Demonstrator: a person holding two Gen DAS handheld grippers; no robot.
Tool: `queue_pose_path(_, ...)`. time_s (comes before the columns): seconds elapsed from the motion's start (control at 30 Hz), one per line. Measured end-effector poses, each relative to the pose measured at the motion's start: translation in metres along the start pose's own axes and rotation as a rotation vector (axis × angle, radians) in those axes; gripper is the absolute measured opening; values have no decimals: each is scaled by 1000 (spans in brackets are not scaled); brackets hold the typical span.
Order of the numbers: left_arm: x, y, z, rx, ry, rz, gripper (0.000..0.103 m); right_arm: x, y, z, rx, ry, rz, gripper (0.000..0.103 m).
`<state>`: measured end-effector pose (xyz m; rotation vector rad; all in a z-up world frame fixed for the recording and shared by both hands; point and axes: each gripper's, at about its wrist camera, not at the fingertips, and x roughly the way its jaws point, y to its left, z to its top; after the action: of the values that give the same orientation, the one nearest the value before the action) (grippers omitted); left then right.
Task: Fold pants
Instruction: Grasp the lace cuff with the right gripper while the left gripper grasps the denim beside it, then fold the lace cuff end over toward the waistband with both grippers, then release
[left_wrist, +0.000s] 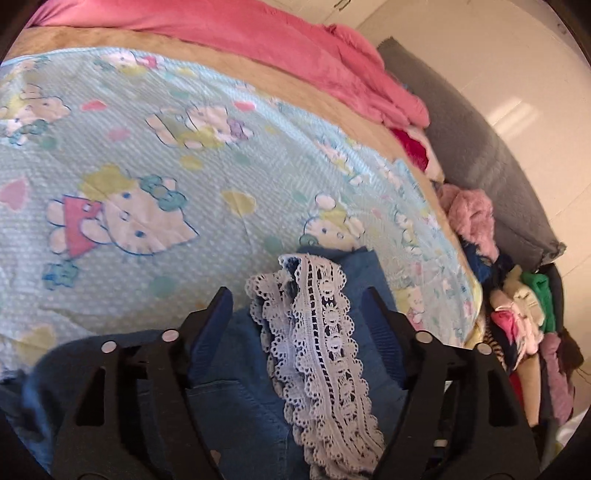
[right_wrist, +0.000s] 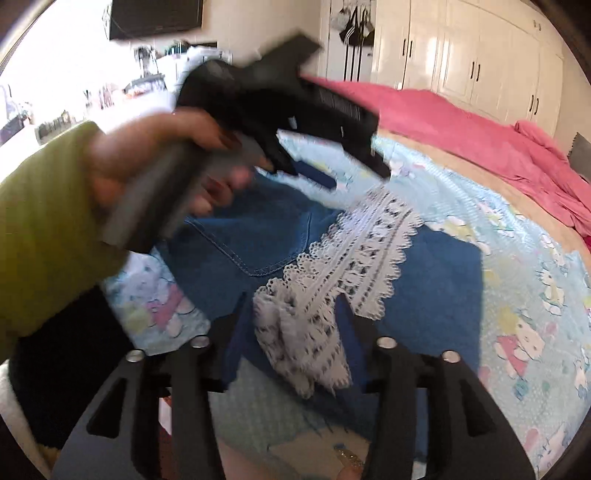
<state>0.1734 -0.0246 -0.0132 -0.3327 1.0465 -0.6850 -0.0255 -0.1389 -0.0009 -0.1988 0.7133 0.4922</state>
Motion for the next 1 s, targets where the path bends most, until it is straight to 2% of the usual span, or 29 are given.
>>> queue_pose_path(0.17, 29, -7, -2, 15, 51, 70, 72, -13, -9, -10, 90, 43, 16, 49)
queue_pose_path(0.27, 38, -11, -5, 35, 45, 127, 70, -6, -3, -8, 68, 61, 39, 49)
queue_pose_path(0.3, 40, -14, -6, 53, 47, 137, 61, -4, 2, -8, 49, 65, 43, 49)
queue_pose_path(0.33, 41, -17, -7, 76, 49, 157, 45, -4, 6, -8, 38, 70, 42, 49)
queue_pose_path(0.4, 42, -25, -9, 129, 45, 199, 34, 8, 8, -6, 30, 104, 1, 47)
queue_pose_path(0.43, 40, -27, -9, 146, 41, 216, 21, 11, 7, -9, 36, 116, -1, 31)
queue_pose_path(0.47, 37, -28, -9, 154, 33, 223, 18, 15, 6, -9, 50, 123, 18, 19)
queue_pose_path(0.53, 28, -27, -8, 154, 23, 208, 18, 12, 8, -7, 58, 116, 41, 16)
queue_pose_path(0.63, 20, -26, -12, 181, 9, 240, 18, 10, 14, -8, 32, 110, 46, 16)
queue_pose_path(0.77, 28, -18, -20, 175, 18, 273, 19, 19, 20, -14, 16, 123, 56, 20)
queue_pose_path(0.87, 31, -11, -22, 153, 7, 265, 26, 14, 19, -13, 19, 117, 74, 25)
queue_pose_path(1.0, 2, -21, -32, 168, -57, 293, 44, -20, -3, -12, 123, 57, 168, 29)
